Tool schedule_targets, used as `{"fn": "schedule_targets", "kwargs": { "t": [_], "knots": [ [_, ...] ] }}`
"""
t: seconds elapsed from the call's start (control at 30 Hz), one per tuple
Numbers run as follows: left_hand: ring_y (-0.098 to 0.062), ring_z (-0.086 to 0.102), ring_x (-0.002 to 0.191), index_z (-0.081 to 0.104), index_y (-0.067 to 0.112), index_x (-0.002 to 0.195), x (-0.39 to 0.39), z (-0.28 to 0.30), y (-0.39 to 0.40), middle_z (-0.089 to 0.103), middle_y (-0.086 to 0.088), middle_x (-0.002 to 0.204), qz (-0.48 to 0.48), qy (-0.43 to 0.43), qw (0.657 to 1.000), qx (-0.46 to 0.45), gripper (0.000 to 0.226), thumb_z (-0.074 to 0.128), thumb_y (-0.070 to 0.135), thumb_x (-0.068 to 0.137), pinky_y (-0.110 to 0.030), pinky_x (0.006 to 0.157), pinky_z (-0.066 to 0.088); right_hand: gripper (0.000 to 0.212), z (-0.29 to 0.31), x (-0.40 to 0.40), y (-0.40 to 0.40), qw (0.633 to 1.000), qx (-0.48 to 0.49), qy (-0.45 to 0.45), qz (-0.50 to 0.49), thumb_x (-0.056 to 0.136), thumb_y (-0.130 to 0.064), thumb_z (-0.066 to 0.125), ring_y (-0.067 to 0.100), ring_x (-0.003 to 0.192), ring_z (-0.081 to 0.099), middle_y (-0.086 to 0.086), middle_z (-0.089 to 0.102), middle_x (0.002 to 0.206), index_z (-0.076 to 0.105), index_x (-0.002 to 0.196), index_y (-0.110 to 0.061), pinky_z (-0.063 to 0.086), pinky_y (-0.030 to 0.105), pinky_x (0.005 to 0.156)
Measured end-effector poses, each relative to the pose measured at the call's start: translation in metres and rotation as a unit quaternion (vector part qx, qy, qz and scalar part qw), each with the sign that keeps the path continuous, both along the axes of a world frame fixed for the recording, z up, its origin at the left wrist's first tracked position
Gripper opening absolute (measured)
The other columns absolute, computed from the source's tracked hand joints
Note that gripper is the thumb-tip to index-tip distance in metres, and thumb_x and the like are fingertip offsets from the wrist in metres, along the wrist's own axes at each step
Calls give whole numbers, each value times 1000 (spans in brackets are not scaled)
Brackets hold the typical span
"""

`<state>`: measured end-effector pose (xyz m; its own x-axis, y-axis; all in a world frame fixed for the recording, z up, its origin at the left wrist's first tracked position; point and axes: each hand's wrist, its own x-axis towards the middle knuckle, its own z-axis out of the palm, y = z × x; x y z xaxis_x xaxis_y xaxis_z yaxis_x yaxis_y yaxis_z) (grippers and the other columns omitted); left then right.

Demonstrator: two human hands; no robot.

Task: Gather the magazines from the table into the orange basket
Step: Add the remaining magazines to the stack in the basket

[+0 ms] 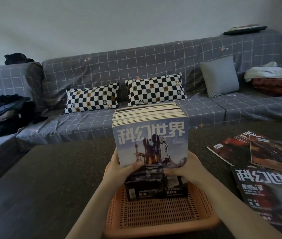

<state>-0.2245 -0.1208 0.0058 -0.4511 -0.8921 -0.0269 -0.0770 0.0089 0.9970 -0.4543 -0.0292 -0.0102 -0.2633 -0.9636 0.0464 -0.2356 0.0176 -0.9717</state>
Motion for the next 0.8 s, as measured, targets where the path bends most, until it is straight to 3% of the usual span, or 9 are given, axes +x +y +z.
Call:
{"fn": "schedule_targets", "kwargs": {
  "t": [0.13,0.23,0.33,0.43,0.67,0.73,0.8],
  "knots": [
    [-15,72,89,57,33,111,4,1,1,74,4,101,8,32,999,8,81,91,41,38,-26,63,58,82,2,3,1,997,-19,57,-43,44,-39,91,-15,89,59,-31,66,94,47,110,-58,42,9,70],
    [-15,72,87,56,36,108,3,3,1,74,4,99,24,29,999,17,79,90,42,37,-25,59,57,74,2,4,2,994,-17,78,-68,43,-46,89,-20,85,57,-36,64,89,46,99,-67,43,13,74],
    [-16,71,91,53,40,111,2,4,2,69,4,108,28,12,999,28,83,90,45,37,-27,62,57,81,4,8,3,990,-6,120,-79,46,-51,86,-2,105,57,-24,64,104,46,117,-53,47,32,92],
    [-19,69,96,48,35,126,0,6,8,66,3,114,33,-10,999,20,97,88,49,39,-30,66,56,86,7,11,6,986,9,141,-88,52,-50,84,17,123,48,-10,60,122,44,127,-39,41,47,102],
    [-17,67,101,41,29,139,3,16,32,64,2,121,76,-62,995,-6,110,81,59,42,-43,82,56,89,16,23,22,981,43,158,-100,54,-59,78,18,125,47,-5,54,131,47,131,-28,40,46,104],
    [-17,60,112,30,27,146,5,14,46,57,0,135,103,-94,990,-14,109,79,59,53,-46,89,54,83,13,28,32,977,64,165,-120,61,-50,79,15,121,50,-6,52,133,45,132,-26,40,38,103],
    [-16,56,115,28,24,147,6,12,61,52,-3,139,145,-113,983,-14,92,76,44,72,-42,87,54,83,9,34,42,975,84,167,-118,68,-45,76,13,122,49,-7,51,136,37,139,-25,39,33,99]
  ]
}}
